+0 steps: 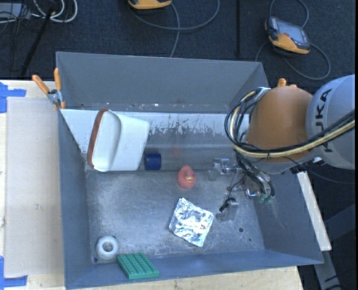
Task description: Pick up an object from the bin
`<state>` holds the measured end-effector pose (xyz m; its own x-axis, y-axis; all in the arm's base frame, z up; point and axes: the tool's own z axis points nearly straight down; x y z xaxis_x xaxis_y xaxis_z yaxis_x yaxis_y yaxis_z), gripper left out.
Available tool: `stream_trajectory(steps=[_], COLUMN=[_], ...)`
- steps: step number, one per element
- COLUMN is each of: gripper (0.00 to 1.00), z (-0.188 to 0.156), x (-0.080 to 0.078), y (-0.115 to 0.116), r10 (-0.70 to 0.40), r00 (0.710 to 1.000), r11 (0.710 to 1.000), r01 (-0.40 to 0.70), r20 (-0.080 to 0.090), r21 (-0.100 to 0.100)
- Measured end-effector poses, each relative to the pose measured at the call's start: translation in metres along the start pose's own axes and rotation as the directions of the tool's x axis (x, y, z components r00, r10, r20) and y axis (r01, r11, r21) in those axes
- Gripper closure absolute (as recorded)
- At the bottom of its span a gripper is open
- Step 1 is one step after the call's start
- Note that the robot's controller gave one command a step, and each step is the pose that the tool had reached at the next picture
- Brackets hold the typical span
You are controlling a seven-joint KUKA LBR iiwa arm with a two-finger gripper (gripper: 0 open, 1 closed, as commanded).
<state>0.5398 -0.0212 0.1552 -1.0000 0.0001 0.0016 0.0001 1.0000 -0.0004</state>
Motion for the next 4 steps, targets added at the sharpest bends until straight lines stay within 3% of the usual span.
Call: stream_trajectory(steps=[1,2,3,4], gripper=[0.00,1.00,1.00,1.00], z=[0.087,0.086,-0.016,-0.099], x=[0.038,0.037,0.025,0.016], y=[-0.008,-0.009,-0.007,-0.049], r10=[-0.305,-0.305,-0.351,-0.330], r00=[0.952,0.952,0.936,0.944], r11=[0.952,0.952,0.936,0.944], r01=[0.305,0.305,0.351,0.330], r20=[-0.003,0.000,0.009,0.010], r21=[-0.002,-0.001,0.003,0.006])
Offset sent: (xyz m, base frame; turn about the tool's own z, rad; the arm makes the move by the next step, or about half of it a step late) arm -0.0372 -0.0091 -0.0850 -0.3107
